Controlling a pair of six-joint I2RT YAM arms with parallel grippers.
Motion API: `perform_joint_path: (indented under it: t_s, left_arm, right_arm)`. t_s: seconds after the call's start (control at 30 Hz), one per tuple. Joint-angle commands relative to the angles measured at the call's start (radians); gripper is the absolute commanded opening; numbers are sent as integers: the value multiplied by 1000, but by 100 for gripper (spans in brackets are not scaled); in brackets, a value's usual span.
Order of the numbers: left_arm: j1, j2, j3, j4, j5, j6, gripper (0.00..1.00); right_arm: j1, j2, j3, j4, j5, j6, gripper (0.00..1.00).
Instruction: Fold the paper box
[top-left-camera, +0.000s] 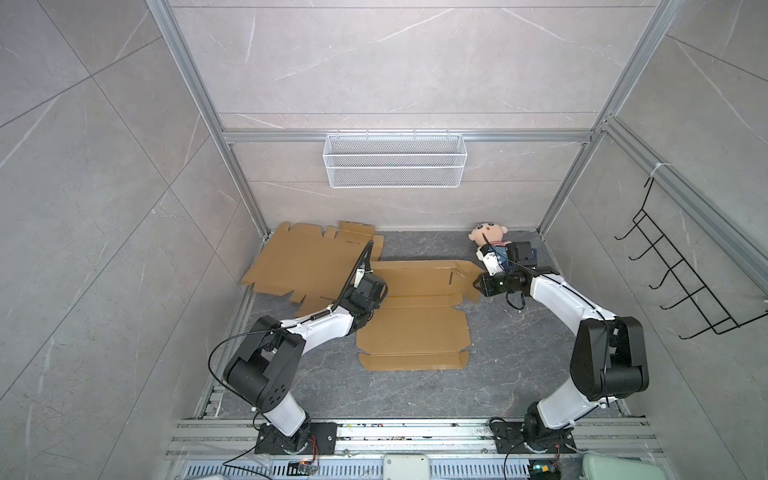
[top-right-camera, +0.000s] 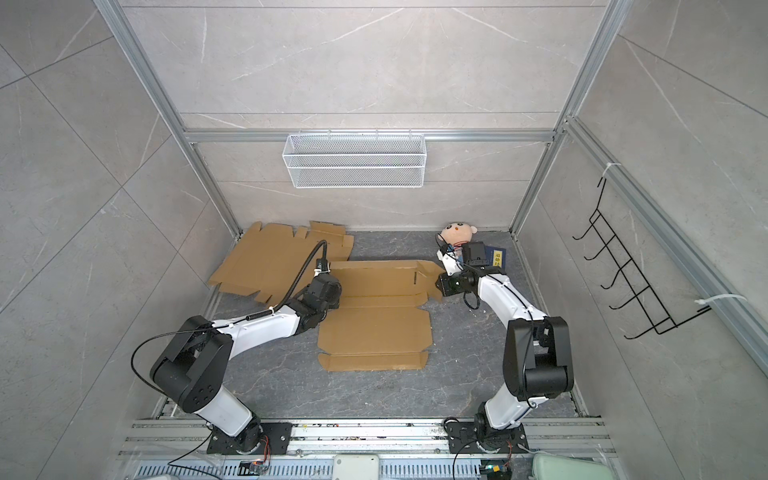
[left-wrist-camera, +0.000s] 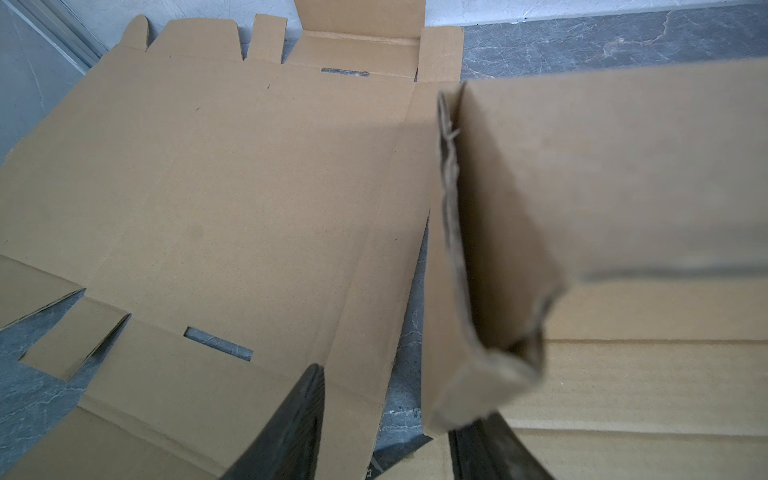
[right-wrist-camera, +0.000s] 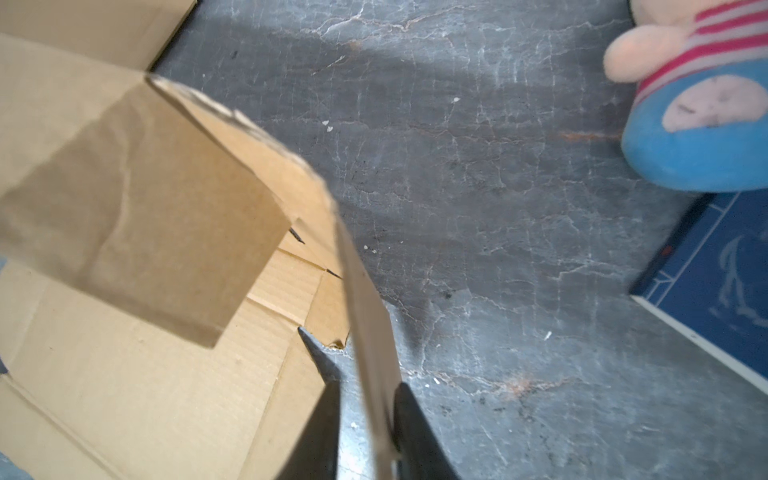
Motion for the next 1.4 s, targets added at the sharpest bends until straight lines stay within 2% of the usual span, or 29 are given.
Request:
perform_joint_path:
  t_s: [0.0, 0.43, 0.53, 0.6, 0.7, 0.83, 0.97, 1.07, 1.37]
  left_arm:
    - [12, -35, 25, 8, 5, 27, 51]
    - [6, -195, 10, -88, 19, 34, 53]
    - [-65, -228, 21, -93, -23, 96, 52]
    - [-136, -214, 42, -95, 9, 98, 51]
    - [-279, -126, 94, -55, 116, 77, 49]
    - [-411, 56, 196, 58, 287, 69, 44]
    - [-448, 234, 309, 92, 450, 55, 37]
    - [-450, 327, 354, 92, 510, 15, 31]
    - [-448, 491, 424, 82, 487, -61, 24]
  right_arm:
    - [0, 8, 8, 4, 5, -16, 22]
    - [4, 8, 3, 11, 23, -16, 7]
    - [5, 5, 1, 12, 22, -12, 5]
    - [9, 4, -1, 11, 23, -9, 4]
    - [11, 3, -8, 14, 25, -5, 3]
    - [14, 0, -5, 12, 27, 2, 2]
    - [17, -2, 6, 1, 24, 3, 2]
    - [19, -3, 11, -5, 26, 1, 2]
    - [22, -5, 15, -15, 16, 18, 1]
